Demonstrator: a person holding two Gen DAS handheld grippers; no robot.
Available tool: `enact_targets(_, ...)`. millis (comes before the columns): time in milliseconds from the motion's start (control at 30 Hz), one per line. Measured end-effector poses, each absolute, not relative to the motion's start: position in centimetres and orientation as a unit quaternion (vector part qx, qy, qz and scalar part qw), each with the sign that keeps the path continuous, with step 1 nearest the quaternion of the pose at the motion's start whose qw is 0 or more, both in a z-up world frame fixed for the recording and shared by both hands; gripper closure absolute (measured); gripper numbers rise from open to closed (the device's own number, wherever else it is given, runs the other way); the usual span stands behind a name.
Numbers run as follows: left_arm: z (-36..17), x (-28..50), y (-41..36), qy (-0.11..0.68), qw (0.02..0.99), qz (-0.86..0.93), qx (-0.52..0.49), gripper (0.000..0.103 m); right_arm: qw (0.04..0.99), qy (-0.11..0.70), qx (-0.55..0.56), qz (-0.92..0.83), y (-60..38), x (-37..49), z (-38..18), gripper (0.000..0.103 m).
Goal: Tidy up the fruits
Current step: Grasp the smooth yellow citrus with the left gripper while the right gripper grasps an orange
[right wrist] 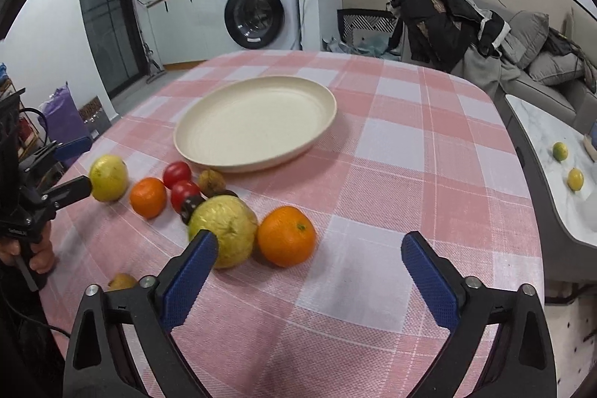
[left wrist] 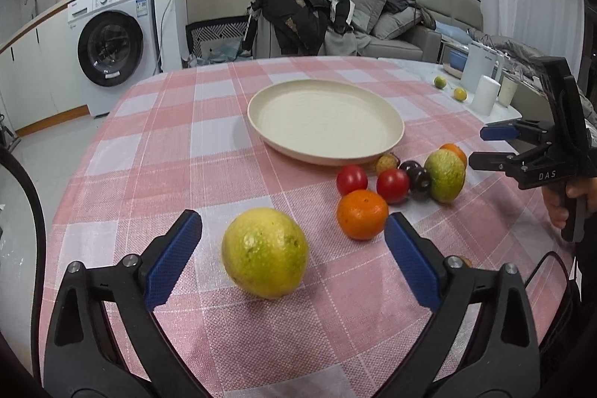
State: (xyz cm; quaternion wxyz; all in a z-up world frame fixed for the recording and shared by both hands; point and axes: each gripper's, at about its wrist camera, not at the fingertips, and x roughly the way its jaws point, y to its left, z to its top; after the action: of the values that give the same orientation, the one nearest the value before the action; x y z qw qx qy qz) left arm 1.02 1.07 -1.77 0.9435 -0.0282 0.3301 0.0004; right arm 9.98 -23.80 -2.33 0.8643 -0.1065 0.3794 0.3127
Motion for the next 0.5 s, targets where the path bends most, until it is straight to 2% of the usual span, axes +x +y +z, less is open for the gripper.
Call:
enact_targets(67, -2.3, 1.4, 1.2, 0.342, 0.939, -0.004, -0.034, 0.015, 0.864, 0.386, -0.115, 0.302, -24.1, 10.3, -2.6, 0.013)
enact_targets(300, -3.1, 2.4, 1.6, 0.365, 0.93, -0.005, -0.044, 0.02, 0.848, 0.414, -0.151, 0.295, -23.7, 10.7, -3.9, 0.017)
enact_targets(500, -4.1, 3.4, 2.0, 0.397, 0.916, -0.007, -0.054, 0.038, 0.838, 0.423, -0.178, 0.296, -22.1, 11.3, -5.0, 0.025)
